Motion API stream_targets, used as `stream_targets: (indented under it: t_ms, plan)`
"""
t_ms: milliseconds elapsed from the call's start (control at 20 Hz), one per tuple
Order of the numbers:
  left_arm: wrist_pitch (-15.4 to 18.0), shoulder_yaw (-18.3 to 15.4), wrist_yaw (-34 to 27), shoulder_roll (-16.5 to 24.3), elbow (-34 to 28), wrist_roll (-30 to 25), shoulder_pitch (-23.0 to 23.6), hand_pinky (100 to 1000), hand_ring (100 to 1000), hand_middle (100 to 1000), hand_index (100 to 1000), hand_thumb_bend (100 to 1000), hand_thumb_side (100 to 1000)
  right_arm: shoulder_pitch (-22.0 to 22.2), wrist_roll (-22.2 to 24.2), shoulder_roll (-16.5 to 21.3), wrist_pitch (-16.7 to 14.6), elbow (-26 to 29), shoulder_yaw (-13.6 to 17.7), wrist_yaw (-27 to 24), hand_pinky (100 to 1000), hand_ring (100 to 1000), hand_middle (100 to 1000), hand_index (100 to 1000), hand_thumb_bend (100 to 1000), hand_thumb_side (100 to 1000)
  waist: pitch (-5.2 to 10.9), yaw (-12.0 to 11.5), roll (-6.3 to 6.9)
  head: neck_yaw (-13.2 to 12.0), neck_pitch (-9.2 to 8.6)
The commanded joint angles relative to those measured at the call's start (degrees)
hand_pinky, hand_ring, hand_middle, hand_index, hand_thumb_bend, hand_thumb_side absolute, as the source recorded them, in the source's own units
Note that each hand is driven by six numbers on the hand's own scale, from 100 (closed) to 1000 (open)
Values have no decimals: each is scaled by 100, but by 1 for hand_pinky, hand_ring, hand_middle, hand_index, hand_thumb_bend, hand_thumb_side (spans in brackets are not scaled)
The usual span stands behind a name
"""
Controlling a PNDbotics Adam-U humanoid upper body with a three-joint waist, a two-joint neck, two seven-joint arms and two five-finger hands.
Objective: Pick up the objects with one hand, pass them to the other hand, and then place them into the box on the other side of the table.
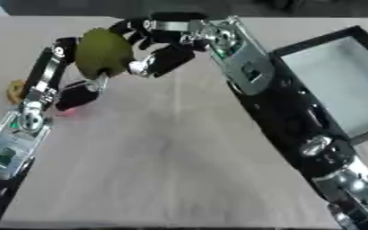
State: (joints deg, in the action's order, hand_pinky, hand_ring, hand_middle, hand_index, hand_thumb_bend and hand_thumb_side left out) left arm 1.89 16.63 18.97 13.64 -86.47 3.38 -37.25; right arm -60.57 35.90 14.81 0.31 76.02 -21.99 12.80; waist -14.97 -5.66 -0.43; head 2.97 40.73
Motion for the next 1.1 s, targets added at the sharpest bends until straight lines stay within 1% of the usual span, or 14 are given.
stream_targets:
  t_ms: [50, 150, 250, 300, 350, 400, 500, 550, 600, 700, 850, 900, 1050, 1100]
  plan:
    - [122, 46, -121, -33, -161, -62, -163, 634, 591, 514, 543, 100, 104, -161, -96, -64, -4, 8, -51, 67, 919, 939, 969, 1000, 100, 422, 124, -14, 10, 40, 0]
    - [156, 61, -140, -58, -139, -101, -185, 634, 591, 514, 543, 100, 104, -167, -70, -98, -41, -1, -80, 69, 918, 937, 957, 1000, 100, 419, 120, -17, 9, 49, -9]
    - [179, 65, -138, -79, -115, -120, -203, 634, 591, 514, 543, 100, 104, -166, -39, -116, -77, -8, -82, 31, 918, 922, 913, 986, 100, 392, 115, -18, 10, 50, -9]
    - [186, 62, -133, -87, -101, -120, -208, 634, 591, 514, 543, 100, 103, -165, -25, -120, -80, -21, -78, -2, 915, 909, 883, 959, 100, 365, 112, -17, 12, 52, -6]
    - [189, 59, -128, -92, -87, -117, -212, 634, 591, 514, 543, 100, 103, -165, -29, -123, -66, -36, -66, -47, 913, 893, 850, 932, 100, 317, 109, -16, 15, 55, -6]
    - [191, 59, -125, -94, -79, -112, -215, 634, 591, 514, 543, 100, 104, -163, -63, -125, -41, -45, -51, -102, 909, 860, 795, 876, 100, 238, 106, -15, 19, 59, -5]
    - [190, 63, -134, -103, -78, -88, -215, 634, 590, 514, 545, 100, 104, -159, -202, -122, 56, -56, -31, -186, 897, 811, 698, 779, 100, 113, 102, -14, 26, 68, 3]
    - [189, 67, -138, -107, -84, -73, -215, 634, 591, 515, 554, 100, 100, -157, -287, -123, 110, -59, -28, -217, 890, 787, 628, 718, 100, 100, 101, -13, 27, 78, 5]
    - [188, 69, -137, -108, -93, -58, -215, 635, 592, 518, 564, 100, 104, -151, -372, -124, 168, -65, -22, -258, 882, 764, 579, 667, 100, 100, 101, -12, 28, 89, 7]
    - [171, 72, -130, -100, -107, -19, -207, 640, 598, 525, 583, 120, 122, -139, -545, -115, 312, -69, -12, -373, 870, 735, 520, 601, 100, 100, 105, -9, 28, 100, 16]
    - [96, 59, -125, -62, -105, 54, -183, 659, 615, 546, 618, 306, 194, -119, -706, -58, 497, -14, -1, -569, 865, 721, 500, 570, 100, 100, 117, -6, 30, 96, 14]
    - [54, 47, -121, -46, -99, 99, -170, 669, 626, 561, 637, 382, 223, -110, -753, -33, 544, 27, 7, -601, 862, 712, 496, 566, 100, 100, 122, -3, 31, 94, 11]
    - [-129, 10, -94, 16, -79, 264, -115, 687, 664, 605, 695, 513, 293, -37, -875, 98, 678, 152, 52, -720, 858, 700, 488, 556, 100, 100, 135, 12, 31, 93, 10]
    - [-195, 1, -91, 40, -75, 312, -96, 699, 693, 639, 738, 602, 349, -3, -902, 160, 724, 204, 67, -767, 856, 699, 486, 555, 100, 100, 139, 19, 32, 95, 12]
